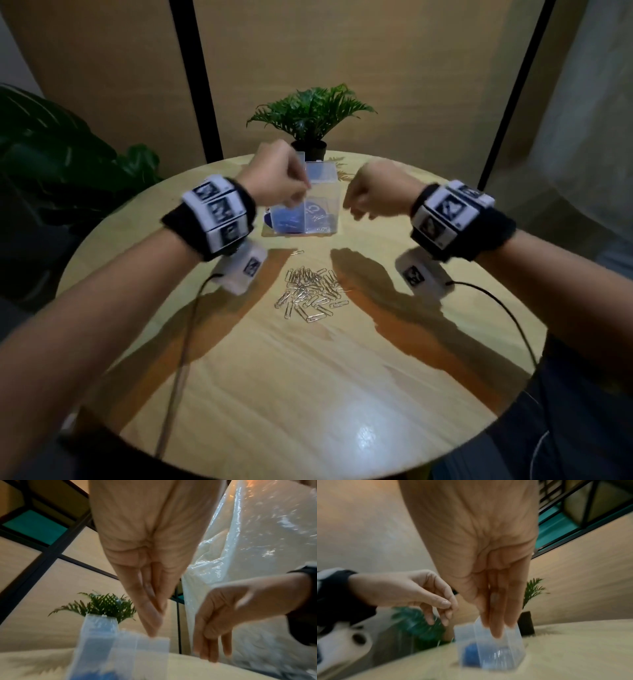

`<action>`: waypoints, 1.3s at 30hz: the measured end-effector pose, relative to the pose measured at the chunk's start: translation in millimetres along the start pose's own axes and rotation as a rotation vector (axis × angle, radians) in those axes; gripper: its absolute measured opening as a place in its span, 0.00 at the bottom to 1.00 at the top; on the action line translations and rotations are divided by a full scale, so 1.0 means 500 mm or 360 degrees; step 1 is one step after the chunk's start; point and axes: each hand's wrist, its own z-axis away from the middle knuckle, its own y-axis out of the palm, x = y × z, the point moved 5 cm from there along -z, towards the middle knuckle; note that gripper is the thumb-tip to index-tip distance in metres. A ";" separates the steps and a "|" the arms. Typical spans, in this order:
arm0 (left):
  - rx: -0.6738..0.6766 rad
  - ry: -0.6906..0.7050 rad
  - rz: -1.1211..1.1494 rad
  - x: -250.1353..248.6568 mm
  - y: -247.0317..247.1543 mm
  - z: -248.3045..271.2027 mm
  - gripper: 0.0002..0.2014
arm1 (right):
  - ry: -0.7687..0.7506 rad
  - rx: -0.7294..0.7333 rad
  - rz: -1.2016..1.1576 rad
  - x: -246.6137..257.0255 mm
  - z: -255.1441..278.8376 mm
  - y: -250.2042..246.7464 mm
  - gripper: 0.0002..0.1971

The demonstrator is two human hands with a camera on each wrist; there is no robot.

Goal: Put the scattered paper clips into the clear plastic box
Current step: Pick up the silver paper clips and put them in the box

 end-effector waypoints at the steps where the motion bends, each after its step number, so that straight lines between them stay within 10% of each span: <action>1: 0.0193 0.0033 -0.0033 0.011 0.008 0.029 0.06 | -0.0119 0.0173 0.0155 0.010 0.026 0.025 0.13; 8: 0.1063 0.0198 -0.0787 0.054 0.106 0.128 0.15 | -0.0567 0.0716 0.0486 0.081 0.107 0.166 0.23; 12: 0.1083 0.0242 -0.0701 0.052 0.110 0.162 0.23 | -0.0490 0.0511 0.0419 0.079 0.118 0.144 0.22; 16: 0.0814 0.0089 -0.0682 0.058 0.095 0.182 0.43 | -0.0131 0.0452 0.0383 0.034 0.124 0.133 0.42; 26: 0.0556 0.0052 -0.0466 0.050 0.127 0.160 0.10 | -0.0276 0.0379 0.0016 0.094 0.088 0.168 0.20; 39: 0.0731 0.0081 -0.0281 0.068 0.117 0.131 0.05 | -0.0055 0.0491 -0.0495 0.041 0.070 0.139 0.05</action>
